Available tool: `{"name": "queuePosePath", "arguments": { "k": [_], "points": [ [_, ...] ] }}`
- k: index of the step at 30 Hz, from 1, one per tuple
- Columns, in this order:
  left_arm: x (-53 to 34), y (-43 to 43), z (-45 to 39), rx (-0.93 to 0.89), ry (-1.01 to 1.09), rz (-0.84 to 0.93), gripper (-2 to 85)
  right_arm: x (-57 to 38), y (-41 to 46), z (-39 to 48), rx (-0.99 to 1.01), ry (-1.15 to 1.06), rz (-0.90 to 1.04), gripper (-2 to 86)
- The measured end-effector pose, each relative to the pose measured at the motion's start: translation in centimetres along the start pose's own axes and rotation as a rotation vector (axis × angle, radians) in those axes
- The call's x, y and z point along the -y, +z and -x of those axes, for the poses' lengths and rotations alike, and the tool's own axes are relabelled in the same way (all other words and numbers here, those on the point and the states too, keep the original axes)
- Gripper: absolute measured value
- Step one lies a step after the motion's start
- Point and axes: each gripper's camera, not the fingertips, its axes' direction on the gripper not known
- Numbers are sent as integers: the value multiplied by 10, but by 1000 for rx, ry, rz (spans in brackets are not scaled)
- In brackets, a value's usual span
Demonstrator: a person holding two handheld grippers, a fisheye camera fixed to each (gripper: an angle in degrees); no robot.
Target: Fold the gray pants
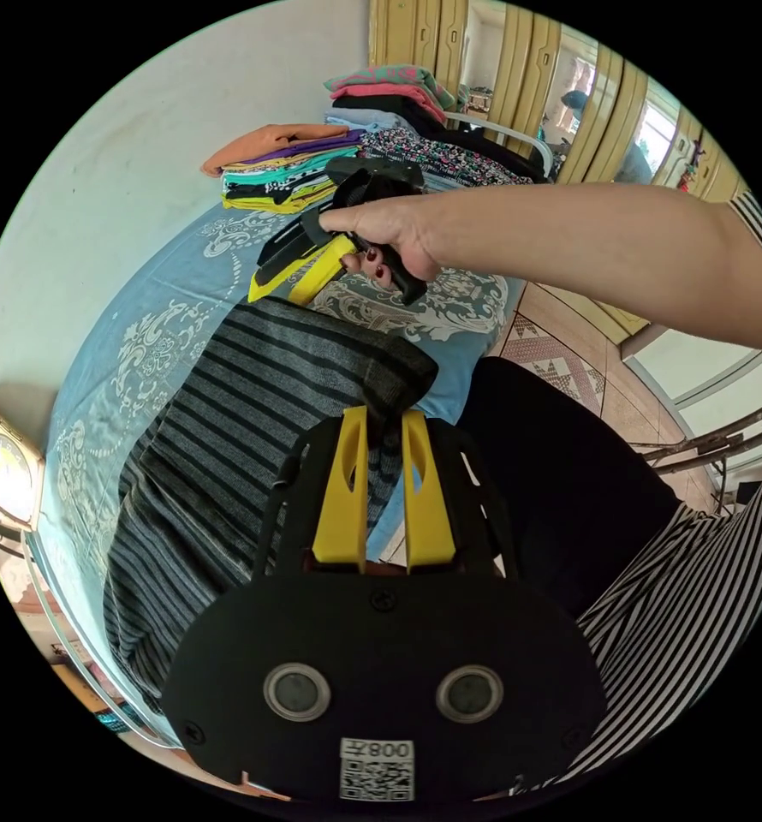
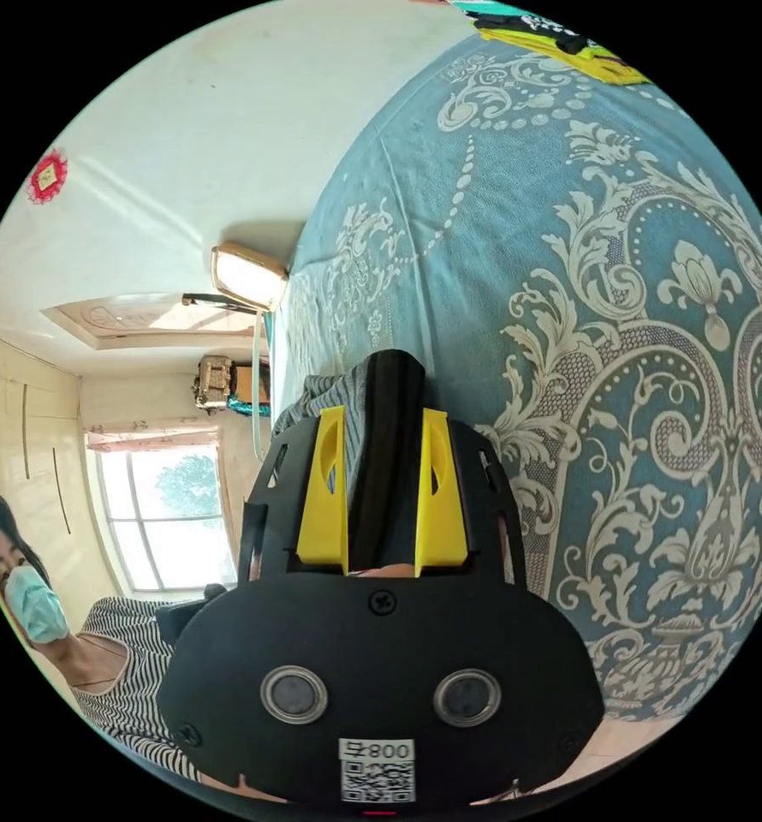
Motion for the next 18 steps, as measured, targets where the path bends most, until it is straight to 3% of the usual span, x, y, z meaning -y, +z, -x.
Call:
{"name": "queuePosePath", "arguments": {
  "k": [9, 18],
  "points": [
    [-55, -4, 32, -35, 12, -29, 65, 16, 30, 28, 122, 75, -26, 64],
    [-162, -54, 108, -117, -125, -215, 64, 12, 58, 124, 146, 39, -120, 58]
  ]
}}
